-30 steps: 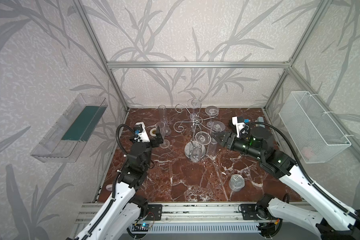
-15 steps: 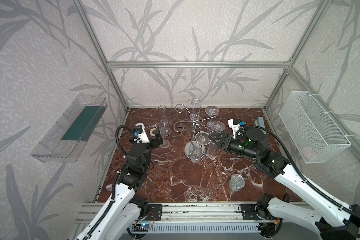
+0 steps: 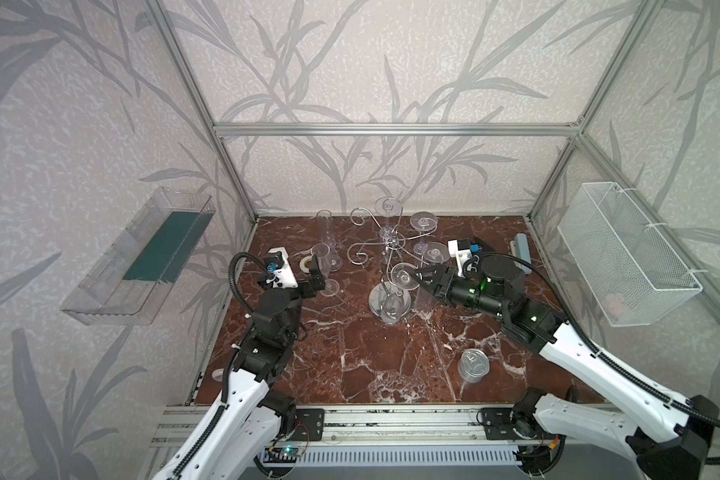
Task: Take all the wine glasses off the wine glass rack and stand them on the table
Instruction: 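Move the right gripper to a flute glass hanging on the chrome rack, then close the right gripper around the hanging flute glass stem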
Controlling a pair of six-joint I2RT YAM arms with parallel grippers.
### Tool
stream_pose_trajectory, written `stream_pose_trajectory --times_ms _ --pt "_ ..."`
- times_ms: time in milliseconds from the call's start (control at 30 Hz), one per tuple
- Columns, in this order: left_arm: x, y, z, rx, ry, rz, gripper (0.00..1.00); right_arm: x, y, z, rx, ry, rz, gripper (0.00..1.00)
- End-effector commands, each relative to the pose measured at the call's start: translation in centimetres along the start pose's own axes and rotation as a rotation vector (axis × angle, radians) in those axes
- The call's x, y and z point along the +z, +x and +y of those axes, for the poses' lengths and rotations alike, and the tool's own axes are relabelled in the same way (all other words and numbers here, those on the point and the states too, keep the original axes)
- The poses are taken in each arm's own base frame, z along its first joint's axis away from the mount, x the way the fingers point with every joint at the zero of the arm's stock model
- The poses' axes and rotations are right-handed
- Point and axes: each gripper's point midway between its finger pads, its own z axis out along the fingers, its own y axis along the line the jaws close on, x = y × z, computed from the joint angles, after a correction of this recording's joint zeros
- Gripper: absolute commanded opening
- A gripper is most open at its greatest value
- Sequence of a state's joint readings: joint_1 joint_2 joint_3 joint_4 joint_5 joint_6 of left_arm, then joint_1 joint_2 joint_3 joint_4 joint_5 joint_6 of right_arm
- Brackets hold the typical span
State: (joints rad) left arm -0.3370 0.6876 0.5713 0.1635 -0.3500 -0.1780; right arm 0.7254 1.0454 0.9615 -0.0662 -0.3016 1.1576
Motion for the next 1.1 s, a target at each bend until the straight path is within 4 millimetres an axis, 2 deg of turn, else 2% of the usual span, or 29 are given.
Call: stream_pose_trajectory --times_ms 0,167,533,1067 --pt "-0.2 0.7 0.6 -0.004 -0.024 0.010 0.98 0.4 0.4 0.8 0.013 -0.041 0.020 0.47" --pt "-0.2 0.8 0.7 0.001 -0.026 0.012 0.98 0.5 0.5 0.9 0.019 -0.047 0.024 0.43" --pt "-0.5 0.7 0.8 0.004 -0.027 0.013 0.98 0.4 0.6 1.1 0.024 -0.060 0.022 0.26" --pt "-0.9 0.6 1.0 0.006 -0.027 0.007 0.98 0.3 0.8 1.8 0.032 -0.086 0.026 0.14"
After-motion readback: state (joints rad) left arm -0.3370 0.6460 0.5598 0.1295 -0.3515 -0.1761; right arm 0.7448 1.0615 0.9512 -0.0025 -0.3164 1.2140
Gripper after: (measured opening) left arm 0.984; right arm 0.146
